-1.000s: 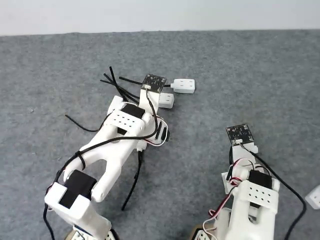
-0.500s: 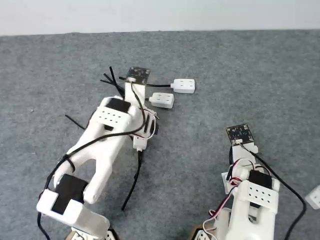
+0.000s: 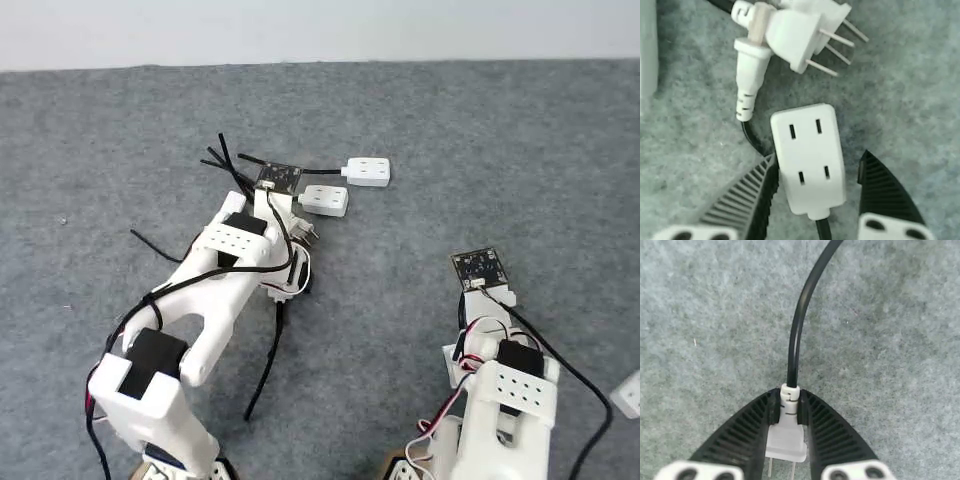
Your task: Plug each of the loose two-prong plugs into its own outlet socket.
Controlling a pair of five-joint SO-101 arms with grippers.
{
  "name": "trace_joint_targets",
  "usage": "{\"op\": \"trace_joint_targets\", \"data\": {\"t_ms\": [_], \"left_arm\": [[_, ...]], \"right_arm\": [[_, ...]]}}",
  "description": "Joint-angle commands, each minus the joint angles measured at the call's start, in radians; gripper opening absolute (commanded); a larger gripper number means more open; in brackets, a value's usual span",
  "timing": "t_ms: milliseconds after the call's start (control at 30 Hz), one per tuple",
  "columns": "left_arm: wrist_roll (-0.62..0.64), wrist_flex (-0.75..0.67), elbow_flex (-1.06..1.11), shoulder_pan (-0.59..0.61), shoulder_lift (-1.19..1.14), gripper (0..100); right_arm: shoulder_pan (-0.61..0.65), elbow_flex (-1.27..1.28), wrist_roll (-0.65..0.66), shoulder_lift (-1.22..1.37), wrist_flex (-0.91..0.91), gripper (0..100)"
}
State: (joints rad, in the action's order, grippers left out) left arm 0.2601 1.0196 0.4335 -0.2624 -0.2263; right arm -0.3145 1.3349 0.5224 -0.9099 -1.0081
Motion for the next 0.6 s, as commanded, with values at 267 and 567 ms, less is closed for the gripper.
{"op": "trace_joint_targets", "data": {"t_ms": [267, 567], "left_arm": [[0.02, 0.023, -0.051, -0.083, 0.008, 1], [0.35, 0.241, -0.303, -0.229, -0.005, 1]], "right_arm": [[0.005, -0.005, -0.003, -0.007, 0.021, 0.8], [0.005, -0.005, -0.003, -0.007, 0.021, 0.8]]}}
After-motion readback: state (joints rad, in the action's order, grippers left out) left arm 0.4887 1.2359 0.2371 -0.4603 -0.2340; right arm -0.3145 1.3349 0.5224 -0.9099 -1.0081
